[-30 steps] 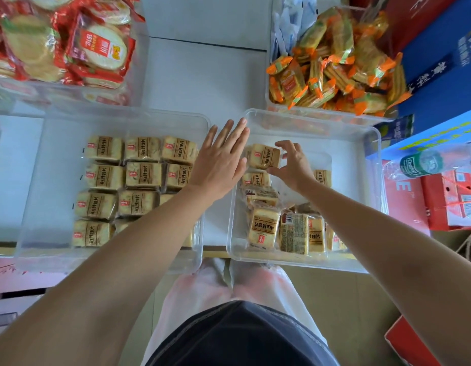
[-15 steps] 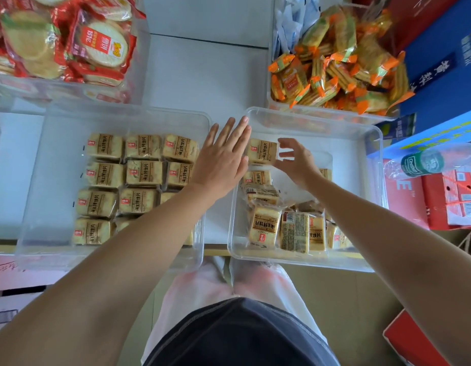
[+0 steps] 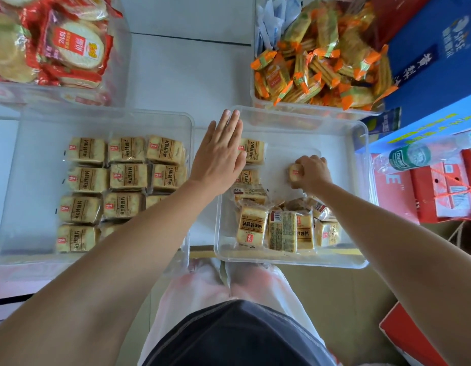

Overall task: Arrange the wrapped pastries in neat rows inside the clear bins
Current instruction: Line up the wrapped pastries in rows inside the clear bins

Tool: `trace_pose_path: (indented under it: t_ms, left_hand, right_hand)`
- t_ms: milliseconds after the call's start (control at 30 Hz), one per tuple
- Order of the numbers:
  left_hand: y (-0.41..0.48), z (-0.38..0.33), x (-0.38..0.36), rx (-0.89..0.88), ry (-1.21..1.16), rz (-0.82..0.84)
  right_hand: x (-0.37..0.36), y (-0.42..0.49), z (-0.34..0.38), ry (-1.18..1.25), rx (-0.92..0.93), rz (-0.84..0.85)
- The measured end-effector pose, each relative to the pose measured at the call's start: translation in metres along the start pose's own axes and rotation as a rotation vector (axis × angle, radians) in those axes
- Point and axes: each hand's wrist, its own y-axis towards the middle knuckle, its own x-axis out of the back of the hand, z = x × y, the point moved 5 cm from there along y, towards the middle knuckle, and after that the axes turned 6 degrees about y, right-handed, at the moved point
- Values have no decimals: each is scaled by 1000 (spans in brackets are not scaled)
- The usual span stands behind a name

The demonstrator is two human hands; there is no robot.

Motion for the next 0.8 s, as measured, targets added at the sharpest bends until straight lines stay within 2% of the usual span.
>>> trace_pose_path:
  t_ms: [100,233,400,500,633,800]
  left_hand:
    - [0,0,0,11,-1,9]
    - [0,-1,1,16,6,18]
    - [1,0,-1,14,-45,13]
    - [1,0,-1,3,-96,7]
    - [1,0,-2,17,-86,3]
    - [3,-1,-2,16,-13,13]
  right_hand:
    - [7,2,3,208,105,-106]
    - [10,3,13,315,197,-110]
    - [1,9,6,227,72,-51]
    - [2,11,7,209,69,-73]
    - [6,8,6,22,50,-88]
    - [15,3,6,13,181,-98]
